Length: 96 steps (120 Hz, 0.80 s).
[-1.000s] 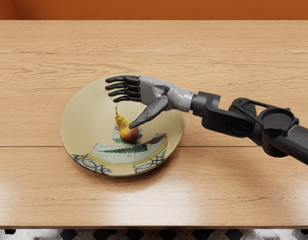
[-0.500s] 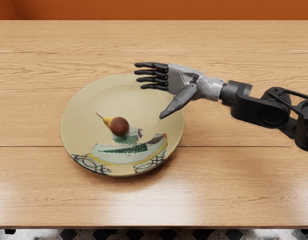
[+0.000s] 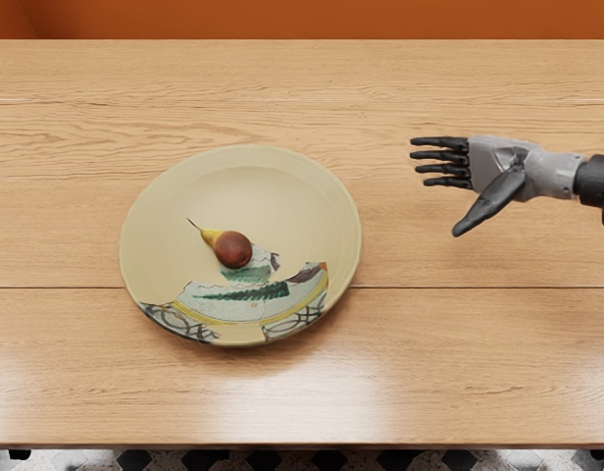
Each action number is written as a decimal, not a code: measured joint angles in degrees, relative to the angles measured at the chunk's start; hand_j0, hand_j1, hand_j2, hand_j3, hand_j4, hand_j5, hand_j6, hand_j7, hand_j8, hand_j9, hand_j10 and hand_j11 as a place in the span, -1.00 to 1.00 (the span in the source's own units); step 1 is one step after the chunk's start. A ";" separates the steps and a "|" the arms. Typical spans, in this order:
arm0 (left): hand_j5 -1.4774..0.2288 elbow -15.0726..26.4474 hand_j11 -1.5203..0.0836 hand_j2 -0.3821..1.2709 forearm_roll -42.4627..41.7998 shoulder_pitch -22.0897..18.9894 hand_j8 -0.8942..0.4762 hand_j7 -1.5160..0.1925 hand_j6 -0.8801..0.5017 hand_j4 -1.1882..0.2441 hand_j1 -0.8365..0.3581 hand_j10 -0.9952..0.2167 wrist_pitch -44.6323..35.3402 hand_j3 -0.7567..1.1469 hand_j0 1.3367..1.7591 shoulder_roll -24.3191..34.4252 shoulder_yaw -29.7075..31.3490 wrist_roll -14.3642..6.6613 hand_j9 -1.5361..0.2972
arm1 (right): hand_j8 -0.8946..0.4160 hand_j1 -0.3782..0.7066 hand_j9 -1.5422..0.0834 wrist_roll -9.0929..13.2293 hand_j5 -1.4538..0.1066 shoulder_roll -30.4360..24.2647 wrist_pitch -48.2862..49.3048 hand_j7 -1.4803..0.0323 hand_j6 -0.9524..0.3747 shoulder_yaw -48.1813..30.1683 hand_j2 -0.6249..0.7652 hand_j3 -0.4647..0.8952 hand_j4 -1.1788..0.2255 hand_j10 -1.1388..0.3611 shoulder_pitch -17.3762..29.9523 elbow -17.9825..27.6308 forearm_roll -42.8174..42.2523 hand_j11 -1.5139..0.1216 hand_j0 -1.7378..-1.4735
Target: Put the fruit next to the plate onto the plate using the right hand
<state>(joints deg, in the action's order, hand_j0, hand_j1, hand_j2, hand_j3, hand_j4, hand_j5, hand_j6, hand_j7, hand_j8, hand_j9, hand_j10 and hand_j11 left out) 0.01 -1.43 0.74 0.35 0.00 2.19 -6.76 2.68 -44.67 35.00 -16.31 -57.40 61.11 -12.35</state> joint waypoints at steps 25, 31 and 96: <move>0.73 0.00 0.90 -0.54 -0.06 0.14 0.30 0.77 0.27 0.66 0.98 0.64 0.00 -0.21 0.52 0.00 -0.07 0.00 0.68 | 0.31 -0.87 0.84 1.71 0.80 -0.29 0.00 0.89 0.38 -0.09 -0.11 -0.32 0.63 0.47 -0.19 0.05 0.05 0.79 -0.40; 0.73 0.00 0.90 -0.54 -0.06 0.14 0.30 0.77 0.27 0.66 0.98 0.64 0.00 -0.21 0.52 0.00 -0.08 0.00 0.68 | 0.31 -0.88 0.84 1.81 0.81 -0.31 0.00 0.90 0.38 -0.10 -0.11 -0.32 0.63 0.47 -0.20 0.05 0.06 0.80 -0.40; 0.73 0.00 0.90 -0.54 -0.07 0.14 0.31 0.77 0.27 0.66 0.98 0.64 0.00 -0.21 0.52 0.00 -0.08 0.00 0.68 | 0.33 -0.90 0.86 1.97 0.82 -0.34 0.01 0.92 0.40 -0.11 -0.11 -0.32 0.65 0.49 -0.22 0.06 0.06 0.81 -0.40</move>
<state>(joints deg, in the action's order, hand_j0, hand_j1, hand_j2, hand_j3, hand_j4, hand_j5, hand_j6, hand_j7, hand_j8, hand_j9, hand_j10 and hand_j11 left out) 0.01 -1.49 0.88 0.35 0.00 2.10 -6.76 4.66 -45.00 35.01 -16.41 -57.62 61.17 -12.29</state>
